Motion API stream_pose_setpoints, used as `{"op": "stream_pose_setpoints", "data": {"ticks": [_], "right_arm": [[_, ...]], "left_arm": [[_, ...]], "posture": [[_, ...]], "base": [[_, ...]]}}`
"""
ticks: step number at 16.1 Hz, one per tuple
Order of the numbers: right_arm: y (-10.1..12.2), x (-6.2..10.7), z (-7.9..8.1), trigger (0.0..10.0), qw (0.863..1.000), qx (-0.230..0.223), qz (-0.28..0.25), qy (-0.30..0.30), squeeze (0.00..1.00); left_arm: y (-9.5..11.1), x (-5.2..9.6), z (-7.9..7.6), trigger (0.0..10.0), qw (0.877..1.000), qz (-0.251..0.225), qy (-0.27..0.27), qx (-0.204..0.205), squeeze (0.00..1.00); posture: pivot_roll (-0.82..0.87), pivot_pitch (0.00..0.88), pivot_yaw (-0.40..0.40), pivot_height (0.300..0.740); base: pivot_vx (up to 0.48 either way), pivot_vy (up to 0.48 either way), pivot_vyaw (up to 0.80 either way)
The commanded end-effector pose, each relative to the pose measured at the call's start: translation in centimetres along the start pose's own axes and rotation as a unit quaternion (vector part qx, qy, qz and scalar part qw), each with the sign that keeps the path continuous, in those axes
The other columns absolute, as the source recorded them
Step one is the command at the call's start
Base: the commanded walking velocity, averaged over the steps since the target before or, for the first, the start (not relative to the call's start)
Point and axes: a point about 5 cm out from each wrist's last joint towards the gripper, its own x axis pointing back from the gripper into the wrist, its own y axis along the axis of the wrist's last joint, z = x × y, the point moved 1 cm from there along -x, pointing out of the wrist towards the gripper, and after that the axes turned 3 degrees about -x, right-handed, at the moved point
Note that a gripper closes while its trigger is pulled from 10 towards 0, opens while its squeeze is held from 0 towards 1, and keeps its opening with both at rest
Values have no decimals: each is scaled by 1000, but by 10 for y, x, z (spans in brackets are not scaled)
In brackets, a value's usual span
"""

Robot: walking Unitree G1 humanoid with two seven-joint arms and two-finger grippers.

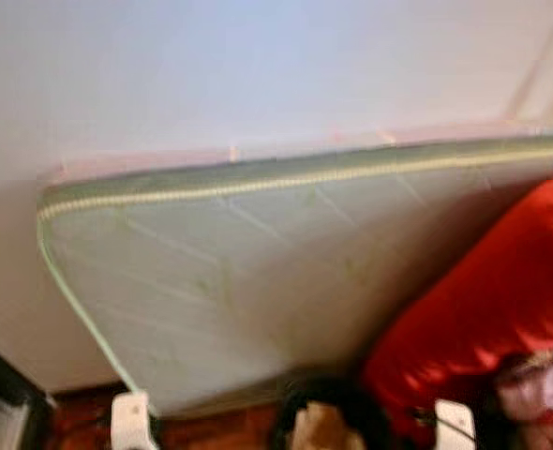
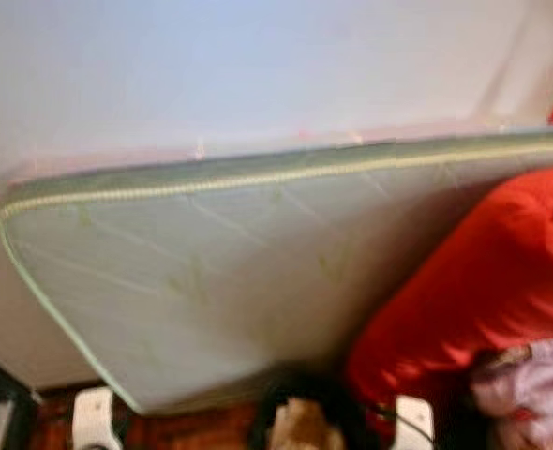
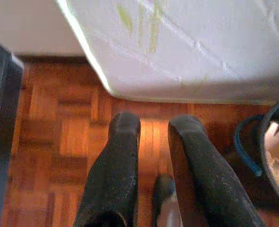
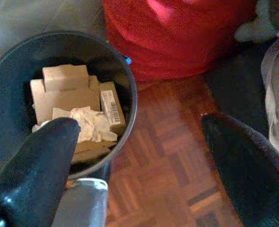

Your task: Clean up the room

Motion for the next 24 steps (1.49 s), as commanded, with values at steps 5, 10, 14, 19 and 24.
{"op": "stream_pose_setpoints", "data": {"ticks": [5,10,14,19,24], "right_arm": [[3,0,-2,10000,1000,13,1,1,0],[3,0,-2,10000,1000,20,3,2,0],[2,0,-1,10000,1000,22,3,4,0],[3,0,0,10000,1000,20,2,5,0],[3,0,0,10000,1000,19,2,5,0]], "left_arm": [[2,-1,-3,10000,1000,0,-4,7,0],[0,-1,-3,10000,1000,4,-6,2,0],[-1,0,-3,10000,1000,8,-6,-4,0],[-2,0,-2,10000,1000,11,-6,-3,0],[-2,0,-2,10000,1000,13,-4,-3,0]], "posture": [[137,0,-4,740],[139,0,-3,740],[138,0,0,740],[141,0,0,740],[140,0,3,740]], "base": [[0,0,0],[0,0,0],[0,0,0],[-167,0,0],[-150,0,0]]}}
